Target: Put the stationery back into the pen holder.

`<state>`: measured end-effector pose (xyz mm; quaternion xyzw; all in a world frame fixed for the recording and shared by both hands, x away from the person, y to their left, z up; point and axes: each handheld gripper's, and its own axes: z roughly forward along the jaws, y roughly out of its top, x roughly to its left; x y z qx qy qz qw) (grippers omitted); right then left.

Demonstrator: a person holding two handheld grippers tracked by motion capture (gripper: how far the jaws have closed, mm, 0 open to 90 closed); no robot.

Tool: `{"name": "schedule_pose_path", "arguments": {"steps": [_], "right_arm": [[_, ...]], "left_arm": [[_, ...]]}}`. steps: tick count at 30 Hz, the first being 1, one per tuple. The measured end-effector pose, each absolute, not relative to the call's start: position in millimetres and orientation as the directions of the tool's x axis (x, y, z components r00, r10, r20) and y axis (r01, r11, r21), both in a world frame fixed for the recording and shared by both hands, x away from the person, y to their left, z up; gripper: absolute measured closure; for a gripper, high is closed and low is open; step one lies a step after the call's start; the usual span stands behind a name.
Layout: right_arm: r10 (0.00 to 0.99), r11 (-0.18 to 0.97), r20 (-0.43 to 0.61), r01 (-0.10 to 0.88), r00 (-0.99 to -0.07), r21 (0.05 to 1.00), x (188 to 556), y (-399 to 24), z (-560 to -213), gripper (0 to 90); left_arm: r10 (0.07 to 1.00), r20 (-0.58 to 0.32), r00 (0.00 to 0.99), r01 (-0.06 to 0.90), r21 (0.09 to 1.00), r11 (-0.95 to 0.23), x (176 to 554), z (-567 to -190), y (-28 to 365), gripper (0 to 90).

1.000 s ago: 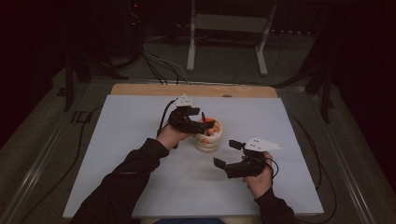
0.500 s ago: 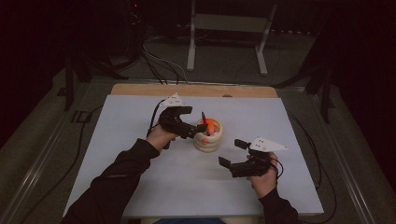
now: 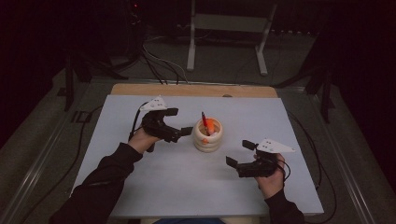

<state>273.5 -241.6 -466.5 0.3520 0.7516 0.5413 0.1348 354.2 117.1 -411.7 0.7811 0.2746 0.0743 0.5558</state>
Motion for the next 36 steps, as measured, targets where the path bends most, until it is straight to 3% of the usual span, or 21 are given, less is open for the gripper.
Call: {"name": "schedule_pose_path", "arguments": {"steps": [10, 36], "right_arm": [[0.687, 0.155, 0.183, 0.389, -0.703, 0.908, 271.3, -250.7, -467.3, 2.9], [0.685, 0.168, 0.175, 0.387, -0.707, 0.907, 266.2, -257.5, -475.3, 2.9]], "left_arm": [[0.527, -0.185, 0.829, 0.354, 0.904, -0.239, 335.0, -421.6, 143.4, 0.2], [0.550, -0.179, 0.816, 0.364, 0.897, -0.249, 284.7, -473.6, 167.8, 0.3]]}}
